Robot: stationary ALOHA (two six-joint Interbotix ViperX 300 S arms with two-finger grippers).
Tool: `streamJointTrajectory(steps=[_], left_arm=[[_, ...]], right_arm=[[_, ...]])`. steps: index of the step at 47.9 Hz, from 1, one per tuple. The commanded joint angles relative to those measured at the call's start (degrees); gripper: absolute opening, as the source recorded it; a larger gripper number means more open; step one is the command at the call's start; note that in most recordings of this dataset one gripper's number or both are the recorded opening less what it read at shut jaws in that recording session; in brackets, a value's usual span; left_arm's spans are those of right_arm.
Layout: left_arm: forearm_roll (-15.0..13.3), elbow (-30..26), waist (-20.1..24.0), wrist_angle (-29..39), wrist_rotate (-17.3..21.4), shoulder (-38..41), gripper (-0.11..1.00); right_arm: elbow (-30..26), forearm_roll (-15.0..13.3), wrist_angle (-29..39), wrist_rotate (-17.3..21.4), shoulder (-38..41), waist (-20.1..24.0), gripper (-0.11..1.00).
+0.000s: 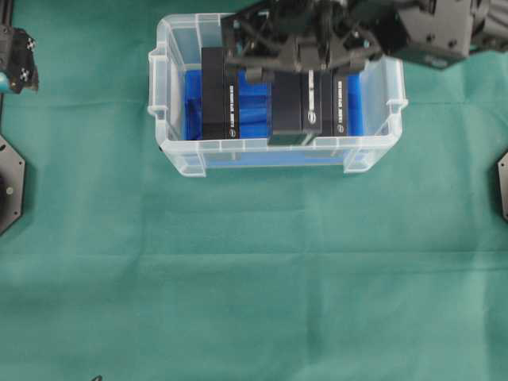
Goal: Take out the box from the case.
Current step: 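Lift the middle box up and out of the case toward the front, then lower the held box onto the green table in front of the case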
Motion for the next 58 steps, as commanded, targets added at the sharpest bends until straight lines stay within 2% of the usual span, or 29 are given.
streamJointTrajectory(steps=[1,21,30,39,48,58], left_arm=[[0.0,-0.7,-0.1,0.4,0.0,-0.4,0.98],[0.0,0.4,-0.1,0.9,-1.5,-2.6,0.98],[-0.9,0.7,-0.5,1.1,-2.3,-3.8,0.98],[-0.9,0.8,-1.3,1.1,-2.6,-4.0,0.98],[-0.9,0.8,-1.4,1.7,-2.6,-4.0,0.98],[-0.9,0.8,-1.5,1.6,-2.7,-4.0,0.98]], right_arm=[[-1.7,-0.2,0.1,0.8,-2.5,1.4,0.66],[-1.7,-0.6,0.2,7.6,-2.2,8.7,0.66],[-1.7,-0.9,1.1,11.3,-2.0,12.1,0.66],[-1.6,-1.1,2.0,17.5,-1.7,17.1,0.66],[-1.6,-1.4,2.3,22.1,-1.2,20.9,0.66],[-1.6,-1.5,2.4,24.6,-0.9,23.5,0.66]])
